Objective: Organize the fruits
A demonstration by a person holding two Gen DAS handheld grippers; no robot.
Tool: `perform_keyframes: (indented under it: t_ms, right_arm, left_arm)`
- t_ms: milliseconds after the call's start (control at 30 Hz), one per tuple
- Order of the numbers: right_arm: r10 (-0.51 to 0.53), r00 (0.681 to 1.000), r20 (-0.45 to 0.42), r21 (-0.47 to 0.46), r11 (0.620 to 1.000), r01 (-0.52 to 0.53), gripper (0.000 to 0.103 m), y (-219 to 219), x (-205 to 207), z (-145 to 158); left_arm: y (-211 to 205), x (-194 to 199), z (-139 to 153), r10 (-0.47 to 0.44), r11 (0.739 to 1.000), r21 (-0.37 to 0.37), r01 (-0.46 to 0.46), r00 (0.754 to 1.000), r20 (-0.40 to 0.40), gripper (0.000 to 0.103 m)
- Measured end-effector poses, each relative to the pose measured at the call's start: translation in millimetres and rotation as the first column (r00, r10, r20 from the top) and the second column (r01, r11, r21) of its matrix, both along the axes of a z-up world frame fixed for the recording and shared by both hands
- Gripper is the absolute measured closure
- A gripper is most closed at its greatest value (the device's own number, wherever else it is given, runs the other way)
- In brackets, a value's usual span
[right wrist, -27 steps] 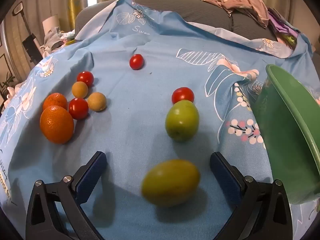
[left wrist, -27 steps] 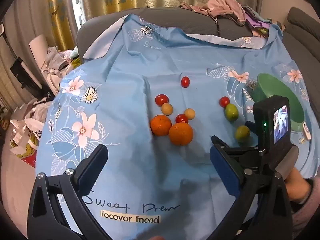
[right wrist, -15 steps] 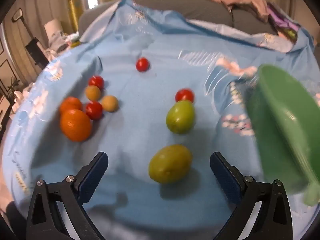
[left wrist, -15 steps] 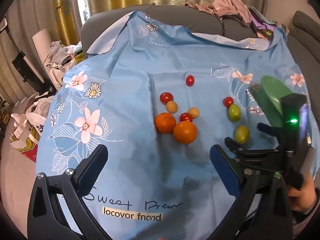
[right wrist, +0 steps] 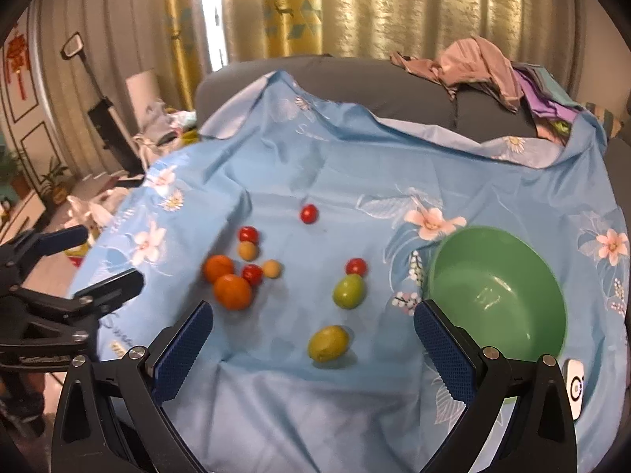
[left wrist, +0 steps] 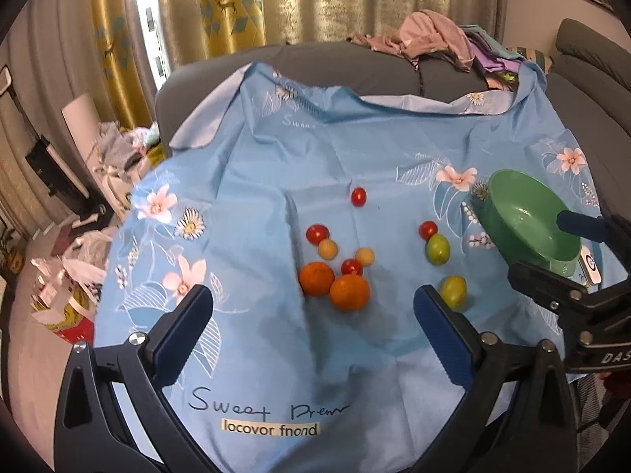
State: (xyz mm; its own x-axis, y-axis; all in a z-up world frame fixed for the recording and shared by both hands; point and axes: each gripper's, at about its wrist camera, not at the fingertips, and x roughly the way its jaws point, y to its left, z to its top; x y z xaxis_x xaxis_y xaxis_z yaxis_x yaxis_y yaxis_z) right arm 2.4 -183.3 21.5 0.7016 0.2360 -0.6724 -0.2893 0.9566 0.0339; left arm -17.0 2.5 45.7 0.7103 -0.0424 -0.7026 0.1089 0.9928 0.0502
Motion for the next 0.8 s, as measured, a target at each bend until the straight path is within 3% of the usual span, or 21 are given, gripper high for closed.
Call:
perform_keyframes:
  t_ms: [800]
  right_arm:
    - [0.015,0.999,0.050,-0.035,0.999,-0.013,0.001,8,-20,10]
  left_arm:
    - [-16,-11,24,-0.035,0.998,0.055,0.030,0.995,0.089,0.001]
